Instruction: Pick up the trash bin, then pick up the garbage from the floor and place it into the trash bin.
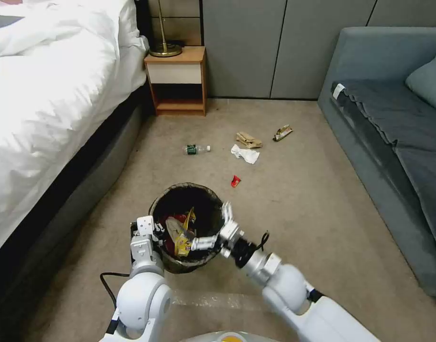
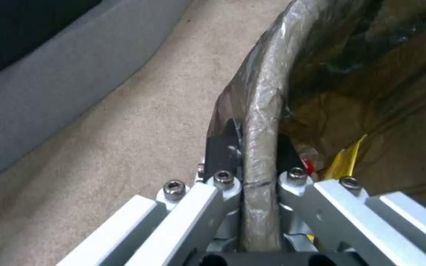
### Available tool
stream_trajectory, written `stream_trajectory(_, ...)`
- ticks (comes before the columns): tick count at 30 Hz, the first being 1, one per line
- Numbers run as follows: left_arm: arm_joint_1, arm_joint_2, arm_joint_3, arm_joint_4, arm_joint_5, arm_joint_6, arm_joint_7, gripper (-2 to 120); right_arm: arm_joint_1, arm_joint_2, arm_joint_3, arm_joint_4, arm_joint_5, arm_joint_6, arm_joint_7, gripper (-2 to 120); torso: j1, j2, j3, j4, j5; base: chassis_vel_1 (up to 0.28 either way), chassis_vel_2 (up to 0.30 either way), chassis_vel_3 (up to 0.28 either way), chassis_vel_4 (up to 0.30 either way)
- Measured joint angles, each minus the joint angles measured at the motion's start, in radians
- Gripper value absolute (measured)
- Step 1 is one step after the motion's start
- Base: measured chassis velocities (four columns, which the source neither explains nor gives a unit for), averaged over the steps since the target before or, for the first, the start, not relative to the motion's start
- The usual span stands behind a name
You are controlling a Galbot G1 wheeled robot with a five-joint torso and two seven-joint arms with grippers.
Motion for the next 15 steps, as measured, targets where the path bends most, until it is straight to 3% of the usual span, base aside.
stream_trajectory(1, -0.001, 0.0, -0.002, 0.002, 0.0, 0.0, 0.001, 1, -0.034, 0.005, 0.047, 0.061, 0.0, -0.014, 0.034, 100, 0.0, 0.0, 0.0, -0.0001, 0.0001, 0.0, 0.0, 0.0, 0.0)
stream_trajectory(2, -0.002, -0.003, -0.014, 0.003, -0.001, -0.001, 0.003, 1, -0.156, 0.035, 0.17, 0.15, -0.022, -0.02, 0.095, 100, 0.0, 0.0, 0.0, -0.0003, 0.0001, 0.0, 0.0, 0.0, 0.0)
stream_trajectory(4, -0.002, -0.003, -0.017, 0.003, -0.002, -0.002, 0.003, 1, -0.191, 0.048, 0.199, 0.165, -0.029, -0.02, 0.111, 100, 0.0, 0.0, 0.0, -0.0002, 0.0003, 0.0, 0.0, 0.0, 0.0)
stream_trajectory(6, -0.002, -0.003, -0.022, 0.002, -0.003, -0.005, 0.004, 1, -0.321, 0.099, 0.307, 0.199, -0.046, 0.0, 0.165, 100, 0.0, 0.0, 0.0, -0.0005, 0.0, 0.0, 0.0, 0.0, 0.0)
stream_trajectory(15, -0.006, -0.009, -0.022, -0.001, -0.004, -0.007, 0.007, 1, -0.538, 0.214, 0.412, 0.138, -0.106, 0.136, 0.23, 100, 0.0, 0.0, 0.0, -0.0003, 0.0001, 0.0, 0.0, 0.0, 0.0)
